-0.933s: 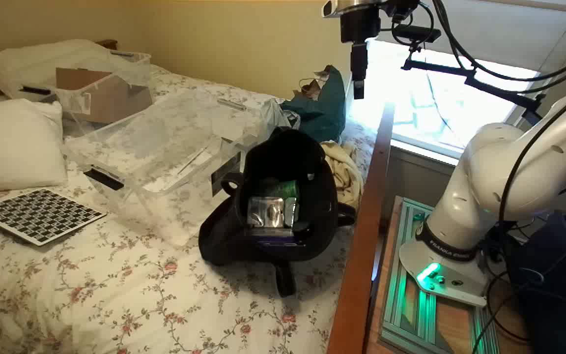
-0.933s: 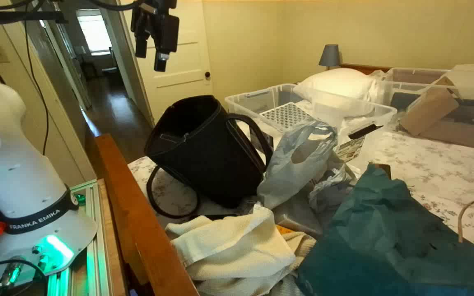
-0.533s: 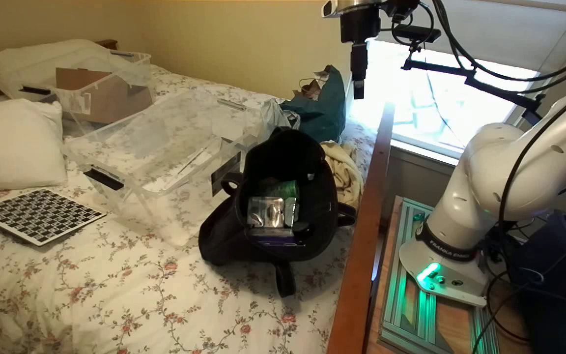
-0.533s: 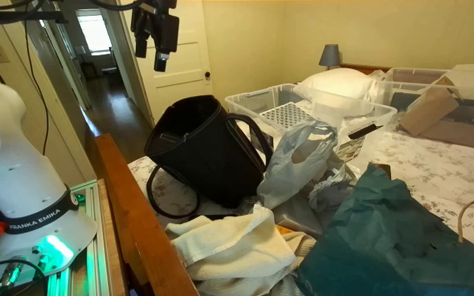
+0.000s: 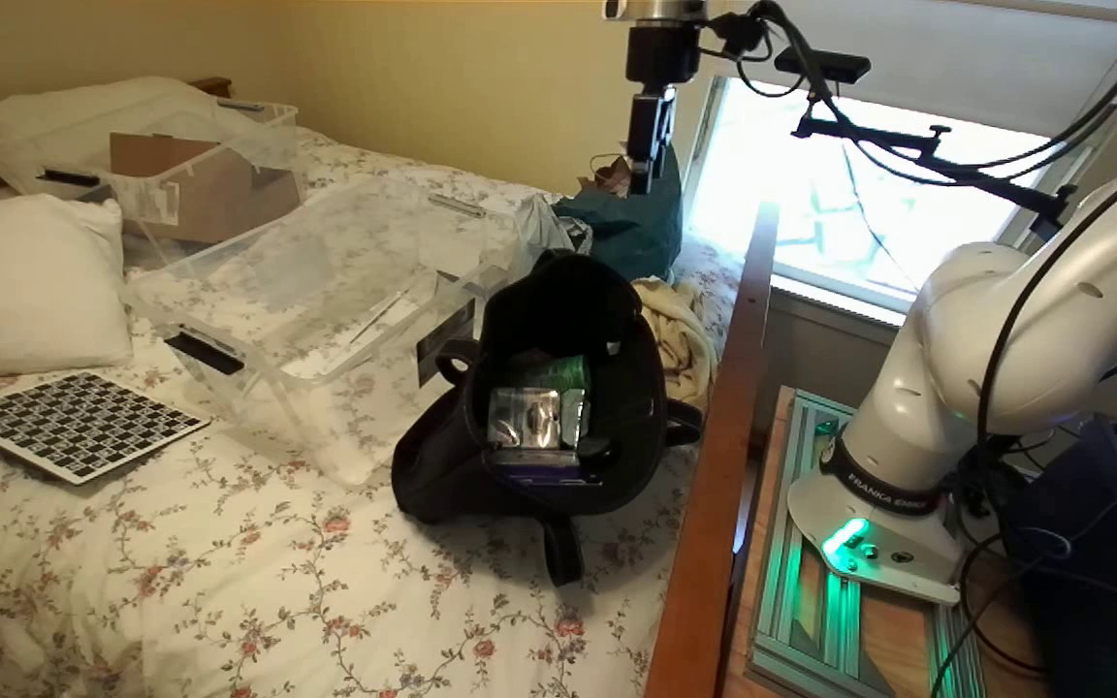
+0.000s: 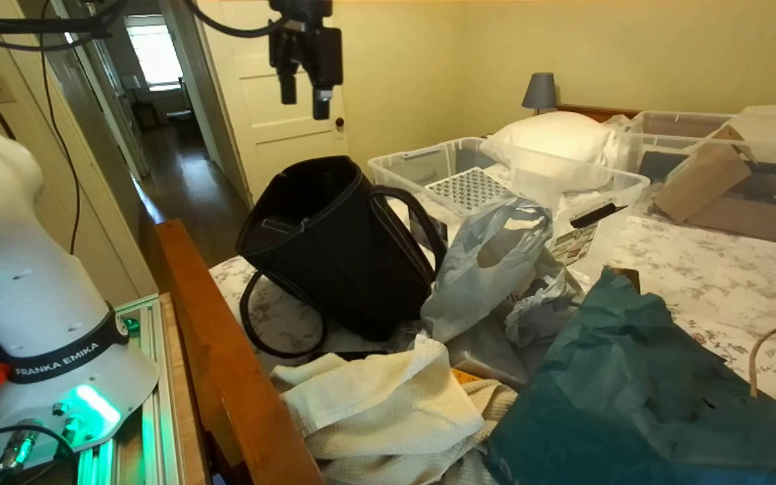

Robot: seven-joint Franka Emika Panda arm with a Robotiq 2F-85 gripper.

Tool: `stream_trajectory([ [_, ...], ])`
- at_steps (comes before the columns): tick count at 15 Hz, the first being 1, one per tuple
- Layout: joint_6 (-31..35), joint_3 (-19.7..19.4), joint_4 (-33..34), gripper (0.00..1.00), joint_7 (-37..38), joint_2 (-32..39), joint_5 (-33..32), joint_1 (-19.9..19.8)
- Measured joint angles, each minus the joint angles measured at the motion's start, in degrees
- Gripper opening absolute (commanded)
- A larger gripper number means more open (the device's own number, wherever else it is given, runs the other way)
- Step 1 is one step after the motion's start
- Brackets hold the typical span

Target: Remove the object from the bag and put it in the bucket

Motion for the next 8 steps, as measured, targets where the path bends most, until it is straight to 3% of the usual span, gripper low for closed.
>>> stream_trajectory([
  [4,16.9,2.4,-0.7,1.0,3.6,6.4,-5.0,-0.8],
  [8,25.9,3.1,-2.5,1.0,4.8,8.7,-4.1,-0.8],
])
